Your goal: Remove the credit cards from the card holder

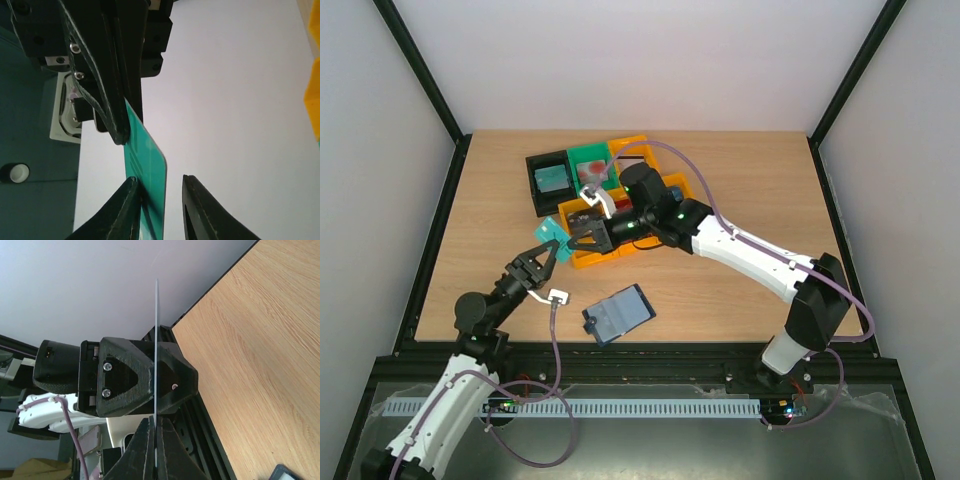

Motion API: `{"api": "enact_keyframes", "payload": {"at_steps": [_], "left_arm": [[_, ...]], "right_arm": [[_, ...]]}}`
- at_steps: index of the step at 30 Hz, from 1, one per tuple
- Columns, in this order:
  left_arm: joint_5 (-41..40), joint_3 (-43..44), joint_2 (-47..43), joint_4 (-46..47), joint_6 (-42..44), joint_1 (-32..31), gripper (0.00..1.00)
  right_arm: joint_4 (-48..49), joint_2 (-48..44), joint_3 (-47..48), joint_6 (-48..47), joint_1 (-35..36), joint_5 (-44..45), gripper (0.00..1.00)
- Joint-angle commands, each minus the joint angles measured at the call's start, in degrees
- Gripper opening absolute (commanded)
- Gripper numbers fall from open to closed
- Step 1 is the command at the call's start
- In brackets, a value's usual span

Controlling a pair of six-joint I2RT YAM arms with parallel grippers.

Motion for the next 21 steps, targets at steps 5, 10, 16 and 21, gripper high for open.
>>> {"api": "enact_keyframes", "payload": {"at_steps": [5,10,16,21], "left_arm": [[-2.95,2.8,-0.52,-2.93,-3.47,-0.5,0.04],[-6.76,5.54,-0.82,-9.49,-7.56,-1.52,0.02],[-17.12,16.3,5.14,-31.14,-20.61,-2.69,0.02],[-27.51,34.24,23.57,-53.63,-23.89,-2.52,0.02]], "right_arm": [[-3.34,0.47,2.18,-2.28,0.16,-0.1,0.02],[-3.72,-0.14,1.74,-1.63,-1.49,2.36,0.15],[-2.97,-6.3,-4.09,1.16,-8.77,13.11,0.81],[-2.96,-13.07,-9.7,-1.94,-13.17,18.83,0.99]]}}
